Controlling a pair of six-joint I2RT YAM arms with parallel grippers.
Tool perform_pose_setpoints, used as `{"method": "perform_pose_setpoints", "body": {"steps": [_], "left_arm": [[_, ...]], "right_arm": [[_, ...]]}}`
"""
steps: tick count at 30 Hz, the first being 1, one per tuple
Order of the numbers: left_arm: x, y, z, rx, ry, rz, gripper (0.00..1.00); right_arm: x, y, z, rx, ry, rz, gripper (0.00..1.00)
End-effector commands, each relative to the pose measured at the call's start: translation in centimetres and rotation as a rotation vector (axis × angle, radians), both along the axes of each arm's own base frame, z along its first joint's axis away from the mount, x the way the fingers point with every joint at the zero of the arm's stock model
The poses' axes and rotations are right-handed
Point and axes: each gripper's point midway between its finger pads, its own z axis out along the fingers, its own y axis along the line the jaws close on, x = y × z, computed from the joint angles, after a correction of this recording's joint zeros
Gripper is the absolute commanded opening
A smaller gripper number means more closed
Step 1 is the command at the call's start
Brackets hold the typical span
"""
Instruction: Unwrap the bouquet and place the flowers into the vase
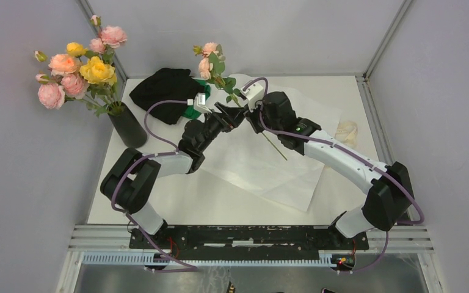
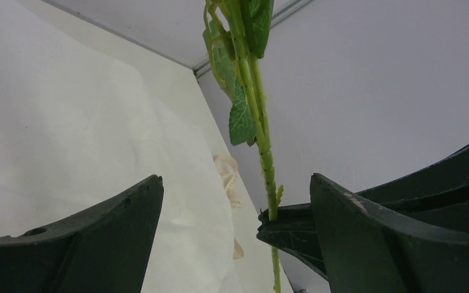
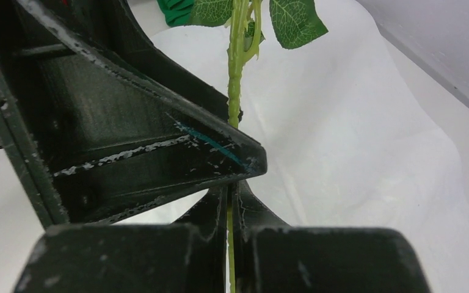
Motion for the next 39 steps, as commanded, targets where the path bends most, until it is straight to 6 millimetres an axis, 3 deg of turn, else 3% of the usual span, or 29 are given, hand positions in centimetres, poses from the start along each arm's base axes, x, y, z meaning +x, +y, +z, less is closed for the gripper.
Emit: {"method": "perform_pose_setpoints", "body": {"steps": [1, 3, 5, 10, 15, 18, 20, 24, 27, 32, 39], "left_arm": [[0.0, 0.1, 4.8, -0.037, -0.118, 0.008, 0.94], [0.1, 0.1, 5.1, -0.03, -0.121, 0.01, 0.91], [0.3, 0.0, 5.3, -0.036, -0.122, 0.007, 0.81], [0.4, -0.2, 5.2, -0.047, -0.111, 0.001, 0.46], [0.7, 0.3, 4.5, -0.038, -0.085, 0.038, 0.44], [0.9, 1.0, 4.4, -0.019, -0.077, 0.074, 0.24], [0.9, 1.0, 4.5, -0.003, -0.079, 0.079, 0.23], [0.9, 1.0, 4.6, 0.015, -0.076, 0.076, 0.44], [0.9, 1.2, 4.1, 0.025, -0.062, 0.084, 0.44], [0.9, 1.7, 3.5, 0.052, -0.045, 0.109, 0.04], [0.8, 2.0, 4.8, 0.076, -0.069, 0.121, 0.02]], "right_arm": [[-0.6, 0.0, 3.1, 0.049, -0.075, -0.001, 0.0], [-0.9, 0.2, 3.5, 0.057, -0.081, 0.005, 0.0], [-1.1, 0.4, 3.7, 0.059, -0.083, 0.011, 0.0], [-1.4, 0.4, 3.9, 0.056, -0.09, 0.01, 0.0], [-1.3, 0.3, 3.9, 0.054, -0.092, 0.006, 0.0], [-1.4, 0.3, 3.8, 0.051, -0.092, 0.008, 0.0], [-1.3, 0.2, 3.7, 0.049, -0.095, 0.005, 0.0], [-1.1, 0.2, 3.7, 0.047, -0.099, -0.004, 0.0], [-1.0, 0.2, 3.8, 0.053, -0.105, -0.008, 0.0], [-0.9, 0.5, 3.9, 0.058, -0.107, -0.003, 0.0], [-0.9, 0.6, 3.7, 0.059, -0.103, 0.002, 0.0]]}}
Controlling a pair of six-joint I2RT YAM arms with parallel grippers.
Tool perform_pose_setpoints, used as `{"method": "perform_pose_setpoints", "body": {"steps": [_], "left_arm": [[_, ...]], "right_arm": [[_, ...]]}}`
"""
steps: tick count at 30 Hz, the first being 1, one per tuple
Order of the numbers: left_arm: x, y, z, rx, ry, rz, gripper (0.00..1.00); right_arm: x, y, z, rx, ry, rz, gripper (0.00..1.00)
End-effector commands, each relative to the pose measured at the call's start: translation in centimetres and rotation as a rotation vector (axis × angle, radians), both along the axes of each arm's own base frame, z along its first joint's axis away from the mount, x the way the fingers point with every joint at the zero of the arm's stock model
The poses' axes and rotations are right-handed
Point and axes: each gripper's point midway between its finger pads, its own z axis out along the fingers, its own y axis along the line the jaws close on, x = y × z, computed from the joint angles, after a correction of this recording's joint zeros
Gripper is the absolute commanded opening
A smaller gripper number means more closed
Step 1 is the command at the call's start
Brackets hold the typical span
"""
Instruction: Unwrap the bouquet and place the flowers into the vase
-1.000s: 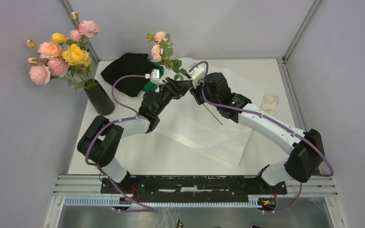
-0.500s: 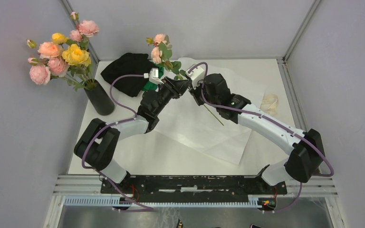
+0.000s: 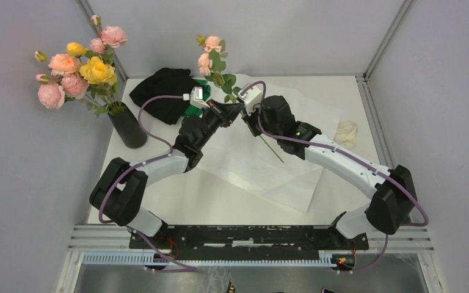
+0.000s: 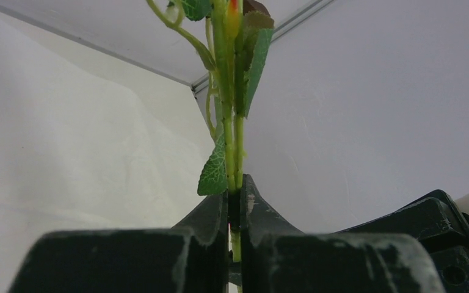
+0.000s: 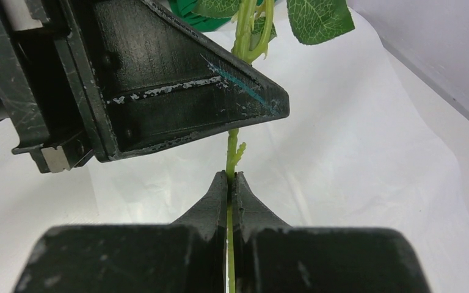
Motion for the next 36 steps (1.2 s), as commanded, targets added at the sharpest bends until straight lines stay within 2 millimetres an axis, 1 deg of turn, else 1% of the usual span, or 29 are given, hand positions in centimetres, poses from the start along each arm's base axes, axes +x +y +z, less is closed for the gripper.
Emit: {"method": "perform_pose_setpoints", "body": {"steps": [1, 3, 4, 5, 7, 8, 9, 10, 12, 13, 14, 15, 18, 20, 21, 23, 25, 27, 29, 31, 33, 35, 36], "left_arm": [[0.7, 1.3, 1.2, 0.071, -0.056, 0.066, 0.02], [0.6, 1.5, 1.7, 0.085, -0.069, 0.07, 0.02], [0.7, 1.5, 1.7, 0.106, -0.065, 0.076, 0.02], [0.9, 1.5, 1.6, 0.132, -0.056, 0.081, 0.02], [1.3, 1.8, 1.7, 0.197, -0.054, 0.099, 0.02], [1.6, 2.1, 1.8, 0.225, -0.049, 0.122, 0.02], [1.9, 2.5, 2.1, 0.255, -0.052, 0.143, 0.02], [2.1, 3.0, 2.2, 0.292, -0.051, 0.171, 0.02], [2.7, 4.2, 3.4, 0.359, -0.069, 0.235, 0.02], [2.8, 5.0, 4.0, 0.394, -0.074, 0.271, 0.02], [3.0, 5.8, 4.8, 0.426, -0.09, 0.308, 0.02], [3.2, 7.1, 5.7, 0.459, -0.097, 0.363, 0.02], [4.1, 9.9, 9.0, 0.572, -0.129, 0.469, 0.02], [5.1, 11.2, 11.5, 0.674, -0.168, 0.498, 0.02], [5.6, 11.9, 12.4, 0.738, -0.185, 0.514, 0.02], [6.4, 14.7, 14.3, 0.858, -0.202, 0.611, 0.02], [6.7, 17.5, 16.2, 0.89, -0.222, 0.688, 0.02], [7.2, 21.1, 17.4, 0.91, -0.227, 0.761, 0.02], [7.7, 24.6, 17.8, 0.919, -0.204, 0.825, 0.02], [8.1, 28.7, 17.6, 0.949, -0.156, 0.909, 0.02], [8.2, 31.2, 17.4, 0.979, -0.125, 0.971, 0.02], [7.9, 32.9, 17.5, 0.999, -0.108, 1.024, 0.02], [7.7, 33.4, 17.5, 1.008, -0.109, 1.038, 0.02]], "right_arm": [[0.5, 0.0, 2.8, 0.054, -0.069, -0.01, 0.0], [0.4, 0.0, 2.9, 0.054, -0.072, -0.007, 0.0], [0.3, 0.0, 3.0, 0.053, -0.074, -0.005, 0.05], [0.2, -0.1, 3.2, 0.056, -0.08, -0.002, 0.14], [0.2, -0.4, 3.6, 0.068, -0.101, -0.012, 0.48], [0.2, -0.8, 4.1, 0.082, -0.121, -0.032, 0.63], [0.4, -1.4, 4.2, 0.092, -0.138, -0.061, 0.71], [0.4, -2.0, 4.6, 0.106, -0.157, -0.088, 0.77], [0.1, -3.0, 5.2, 0.135, -0.194, -0.122, 0.79], [-0.2, -3.5, 5.8, 0.151, -0.216, -0.132, 0.79], [-0.2, -4.0, 5.9, 0.155, -0.228, -0.15, 0.8], [-0.2, -4.6, 6.1, 0.157, -0.239, -0.169, 0.8], [-0.3, -5.7, 6.4, 0.144, -0.25, -0.205, 0.8], [-0.4, -6.2, 6.0, 0.129, -0.245, -0.22, 0.8], [-0.6, -6.4, 5.5, 0.113, -0.235, -0.221, 0.8], [-0.9, -7.2, 4.5, 0.087, -0.224, -0.235, 0.8], [-1.3, -7.7, 3.4, 0.071, -0.208, -0.238, 0.8], [-2.1, -8.1, 1.8, 0.076, -0.189, -0.231, 0.8], [-2.8, -8.1, 0.1, 0.085, -0.161, -0.215, 0.8], [-3.6, -7.6, -1.6, 0.101, -0.123, -0.179, 0.8], [-4.4, -6.9, -3.3, 0.107, -0.077, -0.131, 0.79], [-5.4, -6.3, -5.3, 0.108, -0.019, -0.084, 0.79], [-5.7, -6.3, -6.4, 0.098, 0.002, -0.073, 0.79]]}}
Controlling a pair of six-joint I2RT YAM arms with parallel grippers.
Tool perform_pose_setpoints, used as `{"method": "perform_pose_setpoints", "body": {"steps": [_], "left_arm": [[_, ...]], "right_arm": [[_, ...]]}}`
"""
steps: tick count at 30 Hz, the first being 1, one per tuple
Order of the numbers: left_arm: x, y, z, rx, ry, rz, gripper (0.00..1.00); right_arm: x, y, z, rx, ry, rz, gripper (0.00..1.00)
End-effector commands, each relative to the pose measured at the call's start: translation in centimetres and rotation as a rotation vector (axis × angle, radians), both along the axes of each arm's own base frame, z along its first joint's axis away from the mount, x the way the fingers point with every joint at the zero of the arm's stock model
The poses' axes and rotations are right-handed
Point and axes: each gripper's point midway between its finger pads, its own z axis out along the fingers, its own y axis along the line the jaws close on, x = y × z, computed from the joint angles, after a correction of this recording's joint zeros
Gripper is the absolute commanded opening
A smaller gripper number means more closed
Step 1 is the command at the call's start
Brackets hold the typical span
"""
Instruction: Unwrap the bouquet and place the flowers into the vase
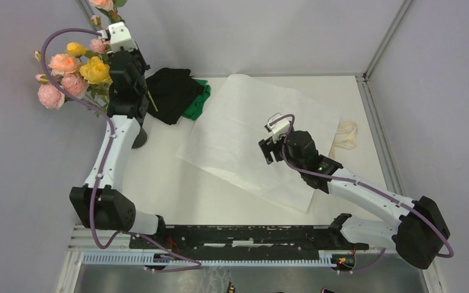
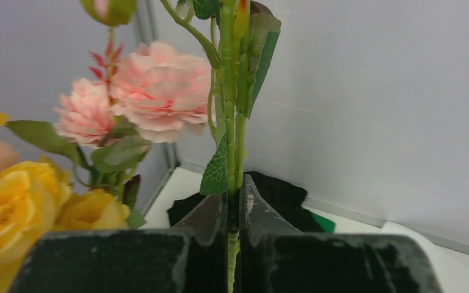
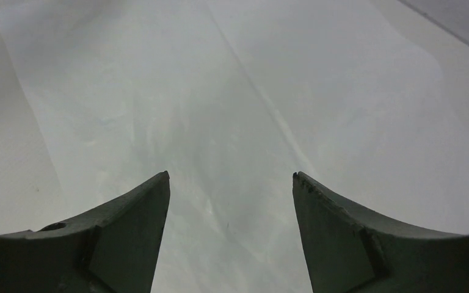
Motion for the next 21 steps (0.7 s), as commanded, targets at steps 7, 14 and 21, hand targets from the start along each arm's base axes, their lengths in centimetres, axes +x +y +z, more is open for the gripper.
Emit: {"method": "perform_pose_setpoints", "body": {"steps": [7, 14, 21], "left_arm": [[-1.7, 4.8, 2.5, 0.172, -0.038, 0.169, 0.02], [-2.5, 7.7, 4.6, 0.238, -0.01, 0.296, 0.02], [-3.3, 9.8, 5.0, 0.244, -0.01, 0.369, 0.02]], "right_arm": [[-2.0, 1.4, -5.3, 0.026, 0.122, 0.093, 0.79], [-1.9, 2.1, -6.6, 0.014, 0.156, 0.11, 0.79], [-2.2, 2.2, -7.3, 0.014, 0.176, 0.125, 0.79]]}}
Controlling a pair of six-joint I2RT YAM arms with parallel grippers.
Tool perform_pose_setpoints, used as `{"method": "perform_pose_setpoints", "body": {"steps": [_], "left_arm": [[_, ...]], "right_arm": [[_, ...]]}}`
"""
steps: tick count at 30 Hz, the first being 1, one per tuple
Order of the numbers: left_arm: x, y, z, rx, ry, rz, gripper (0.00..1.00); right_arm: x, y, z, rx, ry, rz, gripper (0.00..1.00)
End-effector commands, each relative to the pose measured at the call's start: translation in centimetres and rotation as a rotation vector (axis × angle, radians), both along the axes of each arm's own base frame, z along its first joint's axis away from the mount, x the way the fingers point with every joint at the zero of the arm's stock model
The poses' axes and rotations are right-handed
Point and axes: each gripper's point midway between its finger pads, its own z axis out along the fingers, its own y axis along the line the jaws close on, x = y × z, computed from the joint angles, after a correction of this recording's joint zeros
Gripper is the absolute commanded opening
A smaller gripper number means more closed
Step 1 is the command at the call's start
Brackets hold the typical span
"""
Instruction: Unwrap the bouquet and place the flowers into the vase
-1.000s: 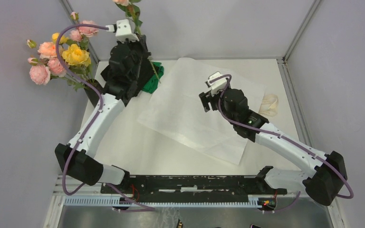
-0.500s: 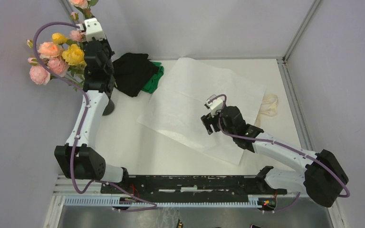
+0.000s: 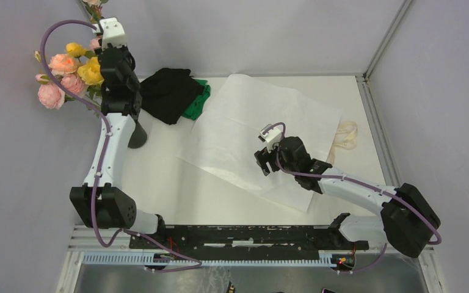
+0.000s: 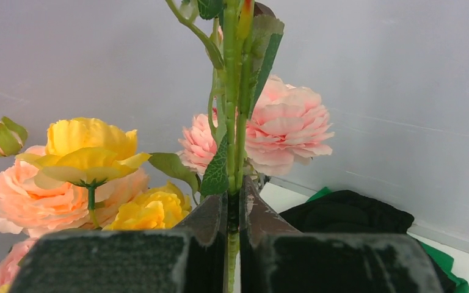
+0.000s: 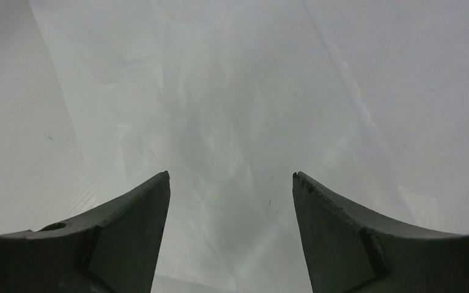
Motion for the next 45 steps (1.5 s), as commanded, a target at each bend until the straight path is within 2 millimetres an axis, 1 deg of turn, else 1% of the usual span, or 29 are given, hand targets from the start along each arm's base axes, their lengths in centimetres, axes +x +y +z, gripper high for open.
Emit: {"method": "perform_pose_setpoints", "body": {"steps": [1, 5, 9, 10, 14, 19, 22, 26, 30, 37, 41, 45], "left_arm": [[-1.8, 2.8, 3.3, 0.037, -0.067, 0.105, 0.02], [-1.5, 3.3, 3.3, 0.031, -0.094, 0.07, 0.02], [-1.1, 4.0, 4.7, 0.042, -0.13, 0.047, 0.02], [-0.8, 4.2, 4.6, 0.038, -0.122, 0.05, 0.02], [-0.6, 4.2, 4.8, 0.017, -0.13, 0.037, 0.02], [-1.0, 4.0, 5.7, -0.003, -0.174, 0.011, 0.02], [-0.7, 4.3, 5.1, -0.012, -0.168, 0.019, 0.02], [0.1, 4.7, 3.0, -0.054, -0.148, 0.035, 0.02], [0.3, 4.6, 2.1, -0.073, -0.152, 0.025, 0.02], [0.1, 4.5, 2.8, -0.069, -0.16, 0.02, 0.02], [-0.6, 4.5, 3.5, -0.074, -0.174, 0.024, 0.02], [-1.5, 4.1, 4.8, -0.073, -0.204, 0.005, 0.02]], "right_arm": [[0.2, 0.6, 0.7, 0.044, -0.016, 0.007, 0.79], [0.2, 0.7, 0.8, 0.047, -0.015, 0.01, 0.79], [0.2, 0.7, 0.7, 0.041, -0.015, 0.008, 0.79], [0.2, 0.7, 0.6, 0.04, -0.014, 0.006, 0.79], [0.5, 0.7, 0.6, 0.035, -0.017, 0.001, 0.79], [0.6, 0.5, 0.5, 0.027, -0.019, -0.007, 0.79], [0.6, 0.6, 0.4, 0.026, -0.015, -0.007, 0.79], [0.6, 0.6, 0.5, 0.029, -0.018, -0.005, 0.79], [0.5, 0.4, 0.4, 0.025, -0.019, -0.006, 0.79], [0.5, 0.4, 0.4, 0.025, -0.019, -0.01, 0.79], [0.5, 0.4, 0.4, 0.024, -0.019, -0.008, 0.79], [0.5, 0.4, 0.1, 0.021, -0.014, -0.011, 0.79]]}}
